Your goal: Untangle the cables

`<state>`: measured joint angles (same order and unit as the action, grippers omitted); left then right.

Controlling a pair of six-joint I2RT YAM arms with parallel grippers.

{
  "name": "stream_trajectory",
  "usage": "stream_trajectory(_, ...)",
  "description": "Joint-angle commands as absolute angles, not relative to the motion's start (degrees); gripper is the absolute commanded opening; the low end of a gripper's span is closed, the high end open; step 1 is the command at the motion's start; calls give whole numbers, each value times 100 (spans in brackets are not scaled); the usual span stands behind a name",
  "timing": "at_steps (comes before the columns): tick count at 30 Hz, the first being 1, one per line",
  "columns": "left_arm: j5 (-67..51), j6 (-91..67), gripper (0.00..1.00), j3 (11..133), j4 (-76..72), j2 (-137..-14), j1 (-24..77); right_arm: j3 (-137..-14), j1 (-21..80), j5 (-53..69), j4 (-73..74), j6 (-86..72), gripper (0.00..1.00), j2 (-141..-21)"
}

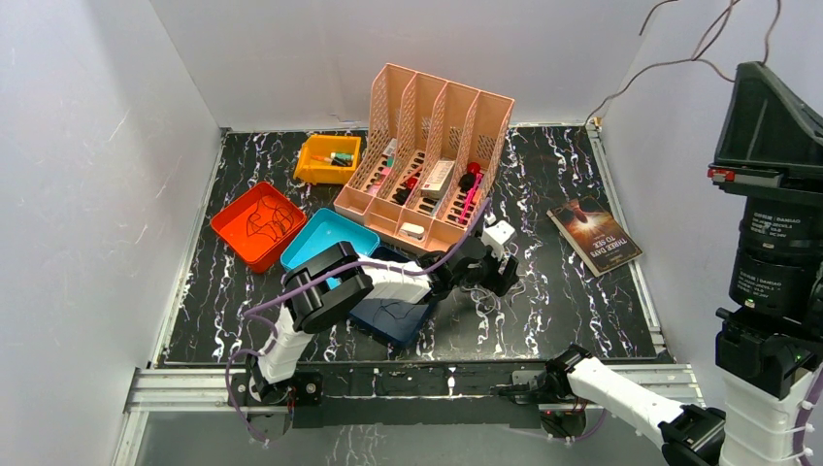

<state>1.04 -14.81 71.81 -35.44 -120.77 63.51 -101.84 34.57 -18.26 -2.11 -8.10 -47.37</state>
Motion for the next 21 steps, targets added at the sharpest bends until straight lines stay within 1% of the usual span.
stream_trajectory(1, 205, -1490, 69, 7237, -3617, -12128, 6374, -10399, 3453, -2001, -788, -313, 0, -4817)
stream_trajectory(6, 187, -1460, 69, 7251, -3541, -12085, 6370, -10445, 3453, -2074, -764, -127, 0, -4851)
stream_trajectory(10, 241, -1360, 72, 7183, -3405, -11770, 6372, -10246, 3458, -2275, -565, -68, 0, -4824)
stream_trajectory(16, 414, -1256, 78, 6566, -3280, -10699, 6372, -9792, 3463, -2548, -453, -41, 0, -4600)
stream_trajectory(21, 203, -1138, 82, 6104, -3177, -9683, 6372, -9510, 3461, -2637, -334, -84, 0, -4456)
